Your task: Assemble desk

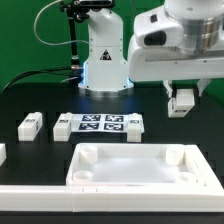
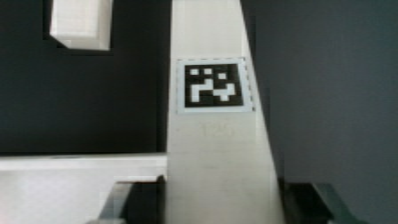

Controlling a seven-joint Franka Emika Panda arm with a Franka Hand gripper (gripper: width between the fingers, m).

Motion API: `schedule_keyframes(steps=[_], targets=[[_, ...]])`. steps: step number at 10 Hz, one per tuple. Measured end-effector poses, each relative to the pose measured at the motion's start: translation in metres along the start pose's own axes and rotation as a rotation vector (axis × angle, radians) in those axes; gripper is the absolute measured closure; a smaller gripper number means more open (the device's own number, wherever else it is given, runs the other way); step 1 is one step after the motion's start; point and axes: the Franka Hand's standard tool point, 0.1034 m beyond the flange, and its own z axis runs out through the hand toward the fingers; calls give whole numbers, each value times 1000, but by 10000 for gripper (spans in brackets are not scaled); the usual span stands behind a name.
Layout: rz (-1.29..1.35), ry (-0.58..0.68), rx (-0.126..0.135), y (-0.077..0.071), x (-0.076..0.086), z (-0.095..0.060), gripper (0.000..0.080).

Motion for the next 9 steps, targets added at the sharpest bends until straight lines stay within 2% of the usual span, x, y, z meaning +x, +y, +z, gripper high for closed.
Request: schedule_keyframes(steps=[1,2,3,4,7,8,9], targets=[[-9,91,16,2,12,-25,511],[-25,168,23,1,20,-43,511],[-56,203,23,1,25,-56,511],[-58,293,30,-3,35,-66,511],[-63,527,42,-3,39,-64,511],[-102,586,31,4,44,-62,511],[-134,669,20,11,54,-74,511]])
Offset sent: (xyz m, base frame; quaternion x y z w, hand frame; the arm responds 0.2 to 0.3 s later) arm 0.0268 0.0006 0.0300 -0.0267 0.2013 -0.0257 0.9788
